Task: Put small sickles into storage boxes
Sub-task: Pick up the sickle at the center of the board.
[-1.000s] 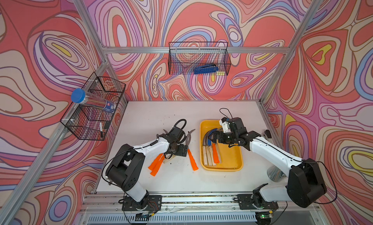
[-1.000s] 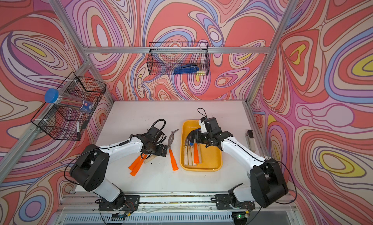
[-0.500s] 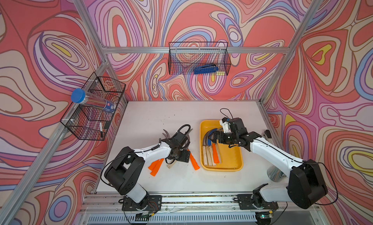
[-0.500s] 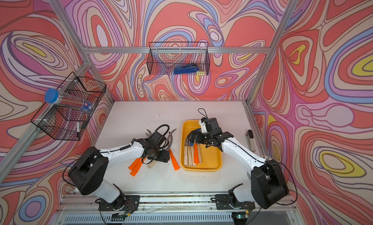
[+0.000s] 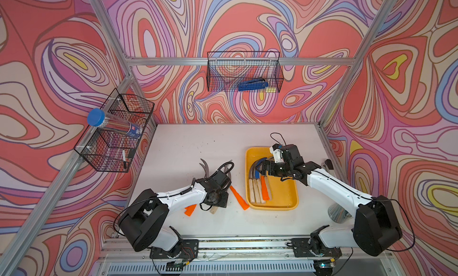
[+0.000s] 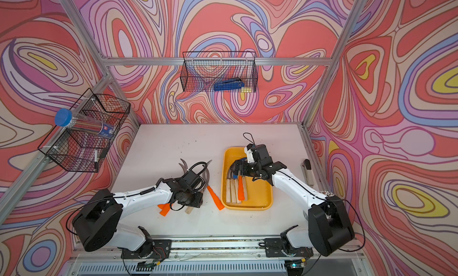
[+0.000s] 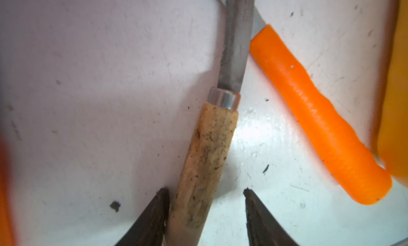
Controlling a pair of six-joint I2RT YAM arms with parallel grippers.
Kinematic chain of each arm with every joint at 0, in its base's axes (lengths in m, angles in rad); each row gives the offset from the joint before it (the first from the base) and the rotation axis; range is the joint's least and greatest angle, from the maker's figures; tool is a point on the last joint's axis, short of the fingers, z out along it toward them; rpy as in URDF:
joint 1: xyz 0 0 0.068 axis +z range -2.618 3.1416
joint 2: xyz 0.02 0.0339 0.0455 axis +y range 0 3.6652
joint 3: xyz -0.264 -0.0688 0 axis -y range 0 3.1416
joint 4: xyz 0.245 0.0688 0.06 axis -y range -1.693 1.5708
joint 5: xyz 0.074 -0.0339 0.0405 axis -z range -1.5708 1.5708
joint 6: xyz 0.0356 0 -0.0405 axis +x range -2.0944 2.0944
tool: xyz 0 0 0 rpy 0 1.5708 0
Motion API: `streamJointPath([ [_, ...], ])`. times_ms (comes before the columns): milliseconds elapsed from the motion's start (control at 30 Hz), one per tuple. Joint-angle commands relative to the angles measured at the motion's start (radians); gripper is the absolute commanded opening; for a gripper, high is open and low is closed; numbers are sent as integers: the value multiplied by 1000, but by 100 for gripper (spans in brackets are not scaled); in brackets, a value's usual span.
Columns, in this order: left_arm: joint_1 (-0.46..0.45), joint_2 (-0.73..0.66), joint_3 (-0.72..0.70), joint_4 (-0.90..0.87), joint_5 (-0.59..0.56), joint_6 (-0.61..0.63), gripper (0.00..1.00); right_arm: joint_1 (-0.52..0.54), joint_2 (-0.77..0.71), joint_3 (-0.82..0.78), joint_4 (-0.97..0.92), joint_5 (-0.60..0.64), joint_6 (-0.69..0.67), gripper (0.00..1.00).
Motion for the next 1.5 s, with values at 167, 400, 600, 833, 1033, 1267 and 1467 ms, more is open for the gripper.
streamJointPath([
  [167,-66,49,-102,-96,-23,-110,56,3,-2,8,12,6,3,98],
  [400,-85,116,-51,-138,-106,-128,38,3,-4,14,15,-1,11,98],
  [600,-88,176,37,-172,-174,-96,15,3,-19,11,7,4,8,98],
  [833,-88,215,128,-170,-201,-43,3,2,-25,6,1,6,6,98],
  [1033,-79,178,169,-141,-159,15,1,3,-34,8,-9,14,2,98],
  [1267,-68,64,161,-94,-84,75,0,3,-42,2,-7,12,6,98],
  [1467,1,-69,96,-52,10,97,0,3,-40,0,1,5,13,98],
])
